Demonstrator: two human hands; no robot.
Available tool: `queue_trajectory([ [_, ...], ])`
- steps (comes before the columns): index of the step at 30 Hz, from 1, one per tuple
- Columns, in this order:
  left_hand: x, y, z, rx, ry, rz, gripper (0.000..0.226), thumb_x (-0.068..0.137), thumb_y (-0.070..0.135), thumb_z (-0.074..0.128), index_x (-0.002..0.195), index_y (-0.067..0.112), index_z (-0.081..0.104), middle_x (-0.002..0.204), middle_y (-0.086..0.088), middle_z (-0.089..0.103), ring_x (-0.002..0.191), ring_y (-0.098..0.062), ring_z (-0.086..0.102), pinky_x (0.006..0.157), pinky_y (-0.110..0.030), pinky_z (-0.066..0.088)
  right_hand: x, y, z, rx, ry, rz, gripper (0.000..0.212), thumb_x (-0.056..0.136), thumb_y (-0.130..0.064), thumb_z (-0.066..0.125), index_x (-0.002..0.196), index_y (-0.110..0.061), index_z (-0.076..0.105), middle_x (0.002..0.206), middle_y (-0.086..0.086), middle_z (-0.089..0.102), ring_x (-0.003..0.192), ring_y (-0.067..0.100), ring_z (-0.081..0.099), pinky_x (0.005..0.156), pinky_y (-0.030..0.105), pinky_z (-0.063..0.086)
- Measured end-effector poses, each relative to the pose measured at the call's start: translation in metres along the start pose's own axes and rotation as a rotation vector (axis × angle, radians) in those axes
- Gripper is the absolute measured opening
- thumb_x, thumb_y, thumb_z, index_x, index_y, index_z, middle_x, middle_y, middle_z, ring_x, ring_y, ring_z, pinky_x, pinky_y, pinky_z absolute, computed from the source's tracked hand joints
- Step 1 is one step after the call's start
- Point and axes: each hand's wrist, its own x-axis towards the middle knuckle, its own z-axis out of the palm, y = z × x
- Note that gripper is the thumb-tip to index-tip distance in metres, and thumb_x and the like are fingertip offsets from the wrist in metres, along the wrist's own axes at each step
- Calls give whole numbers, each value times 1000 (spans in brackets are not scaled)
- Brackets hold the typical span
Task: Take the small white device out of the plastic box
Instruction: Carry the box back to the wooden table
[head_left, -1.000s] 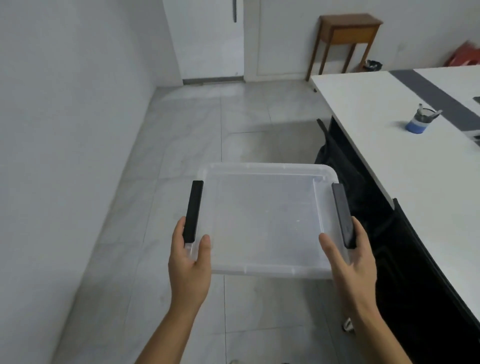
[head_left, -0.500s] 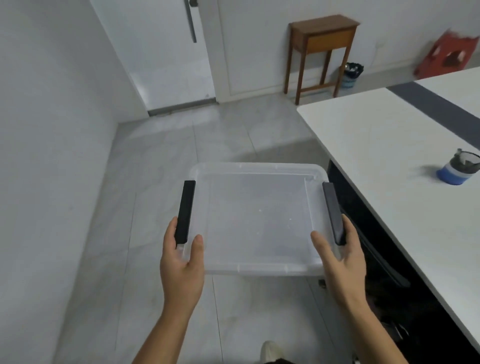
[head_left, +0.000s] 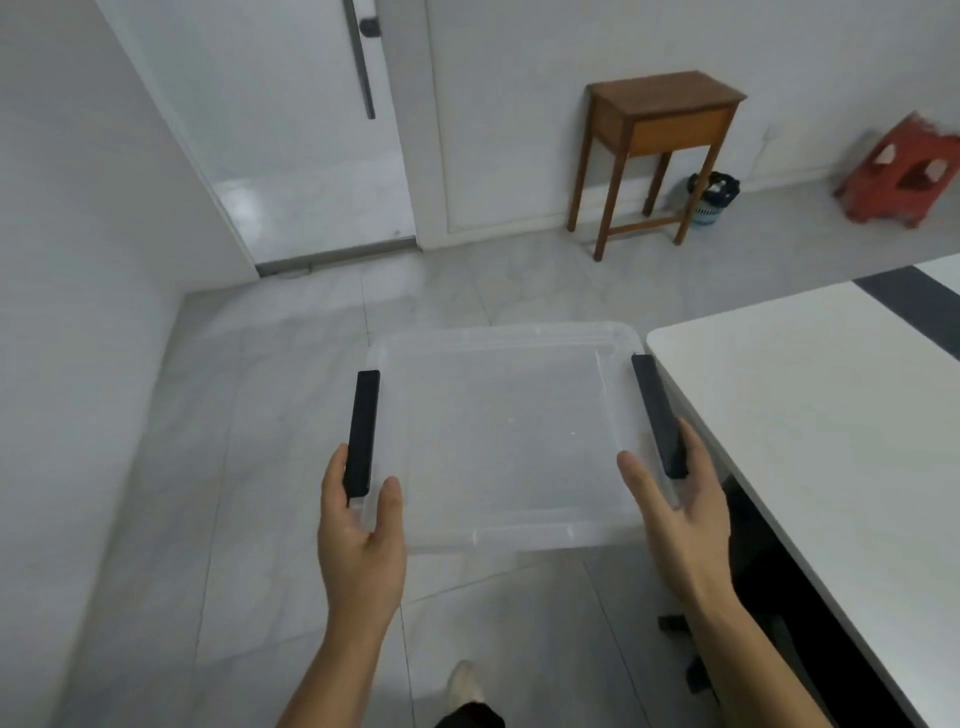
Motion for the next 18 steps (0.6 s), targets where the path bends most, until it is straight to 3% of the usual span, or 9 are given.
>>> queue_trajectory([
  [3, 88, 20, 52, 4, -90, 30, 58, 95, 26, 59, 149, 24, 38, 143, 12, 47, 125, 4, 44, 87, 7, 29, 76, -13, 19, -4, 88, 43, 72, 87, -36, 70, 150, -26, 37, 131, -26, 48, 100, -36, 41, 79, -6, 33],
  [5, 135, 39, 88, 10, -179, 51, 58, 95, 26, 59, 149, 24, 37, 141, 15, 46, 123, 6, 45, 86, 8, 29, 119, -17, 24, -1, 179, 51, 73, 85, -43, 69, 148, -28, 38, 134, -22, 50, 108, -22, 48, 85, 2, 33],
  [8, 201, 58, 148, 23, -274, 97, 57, 96, 25, 59, 148, 24, 37, 138, 17, 47, 114, 24, 44, 86, 8, 29, 182, -17, 33, -20, 294, 69, 74, 80, -49, 63, 147, -30, 39, 134, -17, 52, 115, -4, 50, 92, 18, 35],
  [10, 246, 62, 193, 21, -321, 114, 57, 96, 23, 58, 149, 22, 38, 137, 16, 48, 117, 19, 46, 89, 7, 29, 231, -8, 42, -26, 338, 74, 69, 80, -48, 63, 143, -32, 41, 127, -21, 54, 110, -13, 50, 91, 20, 37],
  [13, 313, 63, 264, 31, -360, 132, 58, 96, 22, 58, 150, 20, 37, 141, 14, 47, 127, 5, 43, 91, 7, 29, 313, 14, 59, -29, 379, 90, 64, 79, -46, 62, 139, -33, 44, 121, -26, 55, 105, -24, 47, 84, 12, 37],
  [15, 354, 67, 308, 45, -364, 134, 57, 96, 21, 58, 149, 20, 38, 141, 13, 48, 126, 5, 43, 90, 7, 29, 369, 27, 67, -13, 394, 107, 60, 79, -47, 62, 135, -35, 46, 120, -27, 56, 107, -14, 52, 86, 18, 40],
  [18, 421, 91, 367, 47, -353, 161, 57, 96, 23, 58, 149, 21, 39, 139, 13, 49, 124, 4, 45, 86, 8, 29, 464, 26, 82, -14, 414, 103, 69, 76, -51, 63, 139, -29, 47, 125, -14, 59, 106, 0, 55, 90, 27, 41],
])
